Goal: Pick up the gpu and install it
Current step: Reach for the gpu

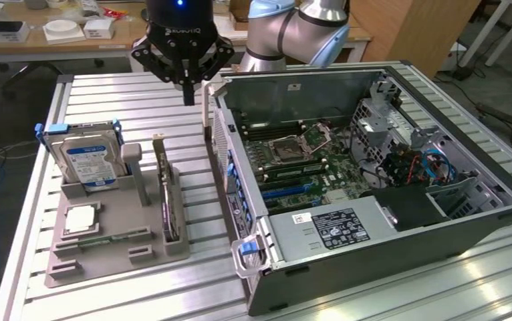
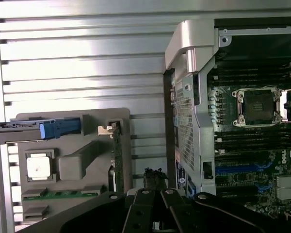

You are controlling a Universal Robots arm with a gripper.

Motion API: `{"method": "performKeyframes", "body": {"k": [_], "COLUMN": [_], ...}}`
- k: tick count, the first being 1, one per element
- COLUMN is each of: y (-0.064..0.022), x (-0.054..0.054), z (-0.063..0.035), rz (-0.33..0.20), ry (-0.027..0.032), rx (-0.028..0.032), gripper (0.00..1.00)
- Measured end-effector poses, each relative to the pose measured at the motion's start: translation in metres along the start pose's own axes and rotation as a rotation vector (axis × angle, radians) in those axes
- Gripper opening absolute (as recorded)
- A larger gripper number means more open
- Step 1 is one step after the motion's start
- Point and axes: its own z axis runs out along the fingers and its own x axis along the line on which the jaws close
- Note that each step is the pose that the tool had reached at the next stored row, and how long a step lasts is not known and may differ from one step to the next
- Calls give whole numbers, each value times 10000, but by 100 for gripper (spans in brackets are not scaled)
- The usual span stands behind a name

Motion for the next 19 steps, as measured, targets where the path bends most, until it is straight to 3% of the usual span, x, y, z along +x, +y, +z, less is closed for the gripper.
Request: {"method": "performKeyframes", "body": {"k": [19], "y": [-15], "x": [204], "z": [-2], "rz": [0], "ry": [0], "rx": [0], "gripper": [10]}}
